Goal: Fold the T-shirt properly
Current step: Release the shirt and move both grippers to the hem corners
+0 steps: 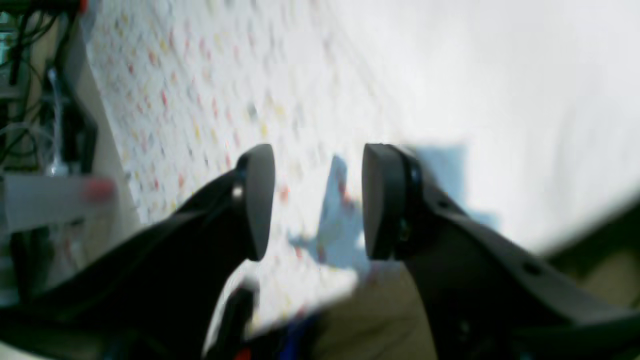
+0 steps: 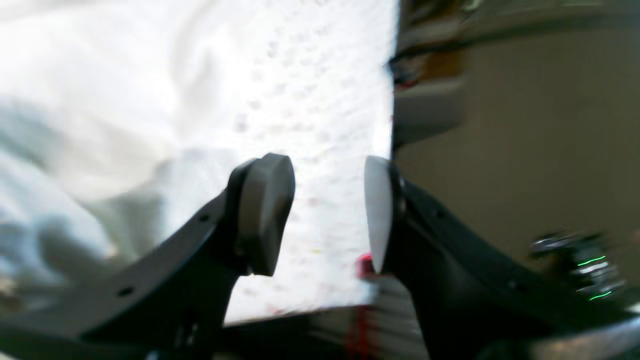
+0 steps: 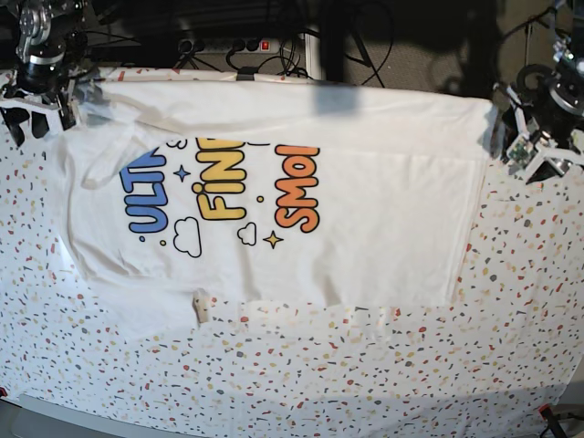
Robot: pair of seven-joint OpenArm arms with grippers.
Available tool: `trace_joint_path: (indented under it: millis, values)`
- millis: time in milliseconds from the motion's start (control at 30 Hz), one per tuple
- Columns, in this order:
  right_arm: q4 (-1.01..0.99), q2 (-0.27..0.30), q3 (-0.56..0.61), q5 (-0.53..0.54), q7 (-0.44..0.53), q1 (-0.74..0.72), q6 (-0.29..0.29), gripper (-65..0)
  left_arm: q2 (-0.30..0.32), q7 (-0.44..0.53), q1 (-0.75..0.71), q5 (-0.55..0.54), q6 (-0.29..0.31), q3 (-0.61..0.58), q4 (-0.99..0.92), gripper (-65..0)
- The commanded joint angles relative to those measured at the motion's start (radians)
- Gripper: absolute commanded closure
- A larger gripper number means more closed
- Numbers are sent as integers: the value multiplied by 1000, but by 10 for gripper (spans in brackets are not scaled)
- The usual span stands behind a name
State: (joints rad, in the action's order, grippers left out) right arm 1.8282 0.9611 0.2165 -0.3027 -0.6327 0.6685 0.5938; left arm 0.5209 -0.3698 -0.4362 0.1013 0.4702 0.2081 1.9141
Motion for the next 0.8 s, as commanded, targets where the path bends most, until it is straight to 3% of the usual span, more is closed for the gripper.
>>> trace_joint_path:
  millis: [0, 100, 300, 400, 667, 767]
  values:
    - [14, 19, -14, 23, 32, -35, 10, -271, 17, 13, 35, -56, -14, 8, -3, -277]
    - [13, 19, -14, 188, 55, -129, -86, -271, 17, -19, 133, -190, 57, 8, -77, -277]
    - [12, 12, -14, 549, 160, -345, -302, -271, 17, -20, 352, -377, 95, 8, -333, -277]
    - [-6, -7, -14, 711, 161, -480, -417, -271, 13, -20, 480, -449, 154, 8, -504, -277]
    - [-302, -23, -14, 1046, 120, -797, -737, -270, -45, -87, 829, -496, 228, 6, -985, -277]
    - [-450, -26, -13, 1148, 97, -891, -842, -269, -79, -87, 961, -492, 228, 6, -1176, -277]
